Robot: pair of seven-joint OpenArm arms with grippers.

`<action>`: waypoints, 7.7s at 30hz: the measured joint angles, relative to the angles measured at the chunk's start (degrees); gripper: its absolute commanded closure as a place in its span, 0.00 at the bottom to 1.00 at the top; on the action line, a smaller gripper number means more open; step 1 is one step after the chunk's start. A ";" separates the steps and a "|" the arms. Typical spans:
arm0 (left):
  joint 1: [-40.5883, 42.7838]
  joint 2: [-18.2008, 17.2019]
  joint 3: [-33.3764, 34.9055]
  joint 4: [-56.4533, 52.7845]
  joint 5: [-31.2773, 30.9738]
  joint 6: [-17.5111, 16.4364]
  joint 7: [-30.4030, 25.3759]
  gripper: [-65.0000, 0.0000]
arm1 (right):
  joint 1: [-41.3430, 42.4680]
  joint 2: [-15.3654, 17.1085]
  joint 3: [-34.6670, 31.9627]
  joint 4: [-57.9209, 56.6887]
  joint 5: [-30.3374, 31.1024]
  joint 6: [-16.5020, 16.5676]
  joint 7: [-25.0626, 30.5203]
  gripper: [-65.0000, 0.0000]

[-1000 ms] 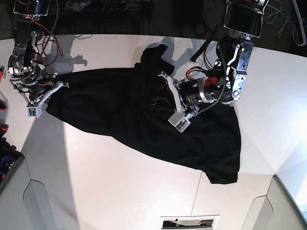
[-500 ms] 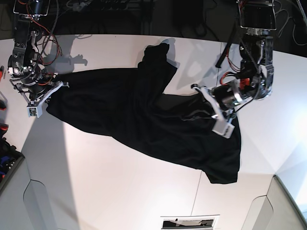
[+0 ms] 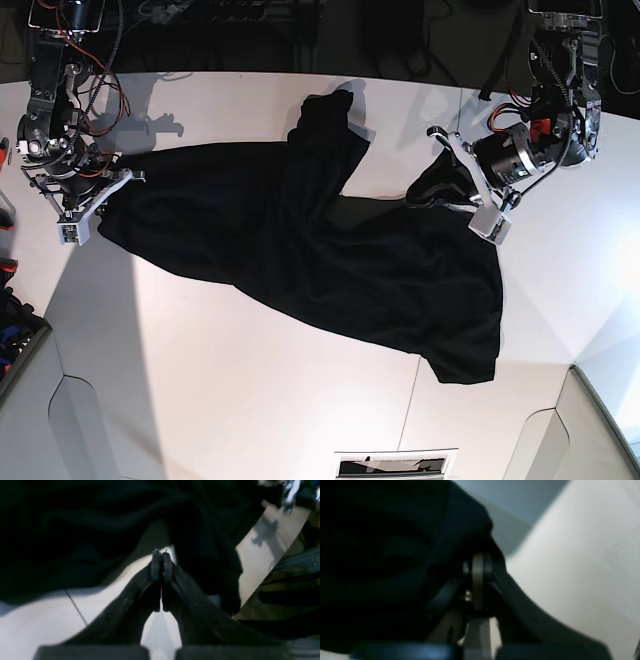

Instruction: Layout the t-shirt on the table in an organized manner, then fold the t-shirt properly

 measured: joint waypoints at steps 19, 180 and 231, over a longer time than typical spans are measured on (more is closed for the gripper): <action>-0.68 1.27 2.93 -8.90 21.18 7.41 -16.17 0.60 | 0.00 -0.11 0.00 0.00 0.13 0.02 -0.39 1.00; 1.84 -8.59 -10.91 -5.20 12.24 5.09 -7.34 0.60 | -1.05 1.90 7.02 13.84 8.17 -1.53 -5.14 1.00; -39.23 10.49 21.14 -47.43 28.92 7.65 -11.06 0.61 | -15.43 -2.69 5.86 13.29 25.35 11.80 -7.08 1.00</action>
